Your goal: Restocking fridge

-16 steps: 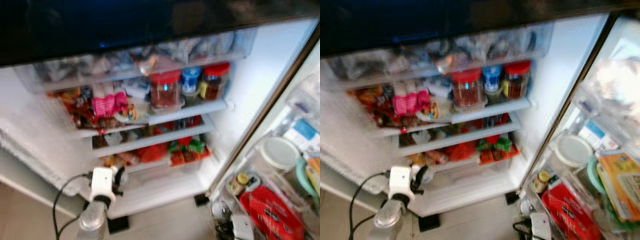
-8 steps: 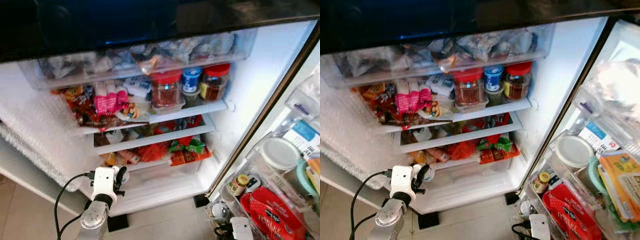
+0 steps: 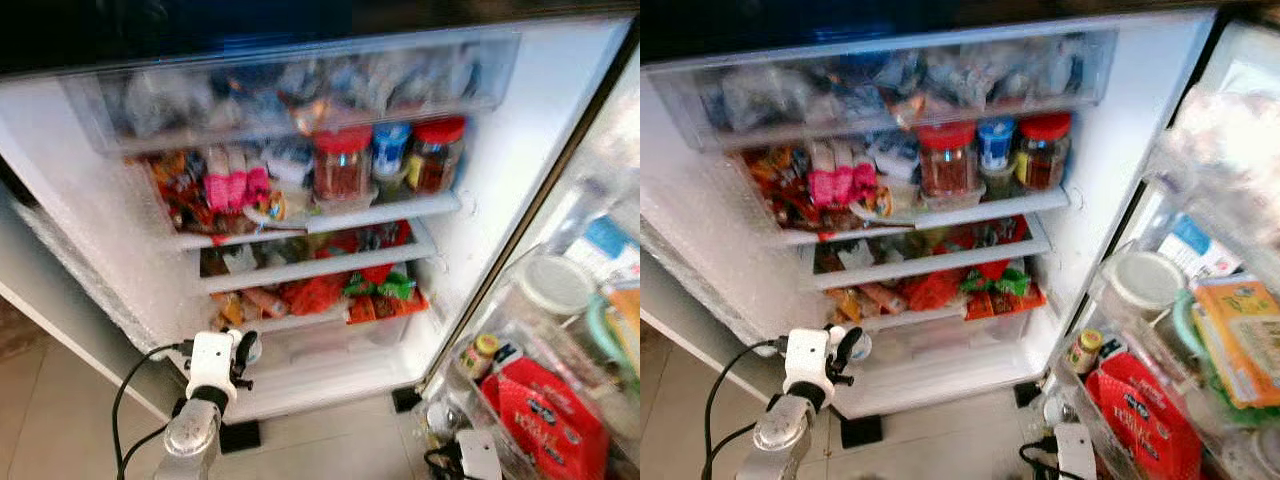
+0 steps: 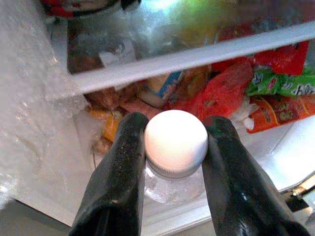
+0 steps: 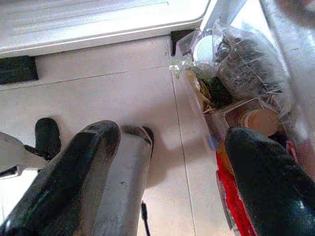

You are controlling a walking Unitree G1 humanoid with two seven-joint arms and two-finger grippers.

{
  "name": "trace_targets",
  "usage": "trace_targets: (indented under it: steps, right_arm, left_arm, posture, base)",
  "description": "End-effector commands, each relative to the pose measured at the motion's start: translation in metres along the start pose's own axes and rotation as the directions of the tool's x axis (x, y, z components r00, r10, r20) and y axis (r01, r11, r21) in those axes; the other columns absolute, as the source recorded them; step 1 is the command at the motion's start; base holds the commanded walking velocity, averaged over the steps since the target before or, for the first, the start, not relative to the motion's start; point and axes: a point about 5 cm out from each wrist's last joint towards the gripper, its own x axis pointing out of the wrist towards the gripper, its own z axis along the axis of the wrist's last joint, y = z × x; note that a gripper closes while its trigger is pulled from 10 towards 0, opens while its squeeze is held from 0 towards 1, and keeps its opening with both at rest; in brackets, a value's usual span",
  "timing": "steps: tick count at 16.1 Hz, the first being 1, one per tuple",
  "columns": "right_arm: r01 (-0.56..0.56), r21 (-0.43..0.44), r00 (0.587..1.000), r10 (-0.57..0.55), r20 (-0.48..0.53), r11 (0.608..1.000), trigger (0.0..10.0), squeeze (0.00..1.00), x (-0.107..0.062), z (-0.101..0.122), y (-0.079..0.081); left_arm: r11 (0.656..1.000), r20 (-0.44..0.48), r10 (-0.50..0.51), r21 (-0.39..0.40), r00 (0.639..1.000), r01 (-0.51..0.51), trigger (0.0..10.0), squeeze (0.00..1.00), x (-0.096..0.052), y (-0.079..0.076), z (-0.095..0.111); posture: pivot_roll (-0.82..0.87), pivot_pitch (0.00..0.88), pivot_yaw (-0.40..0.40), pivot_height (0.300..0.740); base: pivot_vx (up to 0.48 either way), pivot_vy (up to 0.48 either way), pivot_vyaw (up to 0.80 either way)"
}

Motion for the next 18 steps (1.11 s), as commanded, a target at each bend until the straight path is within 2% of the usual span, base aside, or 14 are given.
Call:
trace_targets:
  steps: [1,6,7,10,13,15,18]
  right_arm:
    - [0.001,-0.001,1.0,-0.001,-0.003,1.0,10.0,0.0,-0.001,-0.004,0.0]
    - [-0.002,-0.003,1.0,0.002,0.008,1.0,10.0,0.0,-0.001,-0.003,0.0]
    - [-0.003,-0.003,1.0,0.003,0.004,1.0,10.0,0.0,-0.001,-0.004,-0.001]
    - [-0.009,-0.003,1.0,0.009,0.003,1.0,10.0,0.0,-0.001,-0.003,0.0]
    - [-0.009,0.007,1.0,0.009,0.011,1.0,10.0,0.0,-0.001,-0.003,-0.001]
    - [-0.01,-0.004,1.0,0.01,0.002,1.0,10.0,0.0,-0.001,-0.004,0.0]
    - [-0.009,-0.023,1.0,0.009,0.006,1.0,10.0,0.0,-0.001,-0.003,0.0]
  left_arm:
    - [1.0,-0.005,0.005,0.004,1.0,-0.005,10.0,0.0,-0.001,0.001,0.0]
    - [0.999,0.007,-0.026,0.032,1.0,0.026,10.0,0.0,-0.001,0.0,0.003]
    - [0.999,0.019,-0.009,0.037,1.0,0.008,10.0,0.0,-0.001,0.004,0.006]
    - [0.999,0.047,-0.023,0.041,0.999,0.022,10.0,0.0,0.004,0.001,0.015]
    - [0.997,0.096,-0.023,0.074,0.995,0.016,10.0,0.0,0.01,0.004,0.029]
    - [0.987,0.08,-0.016,0.161,0.997,0.003,10.0,0.0,0.014,0.009,0.031]
    - [0.987,0.085,-0.025,0.157,0.996,0.011,10.0,0.0,0.016,0.009,0.034]
  posture:
    - [-0.02,0.118,0.003,0.652]
    - [-0.02,0.129,0.0,0.652]
    - [-0.02,0.13,-0.001,0.652]
    - [-0.02,0.131,-0.001,0.652]
    - [-0.02,0.131,0.0,0.652]
    - [-0.02,0.133,0.002,0.652]
    - [-0.02,0.132,0.004,0.652]
  base:
    - [0.0,0.0,0.0]
    - [0.0,0.0,0.0]
    - [0.0,0.0,0.0]
    - [0.0,0.0,0.0]
    - [0.0,0.0,0.0]
    - [0.0,0.0,0.0]
    - [0.269,0.0,0.0]
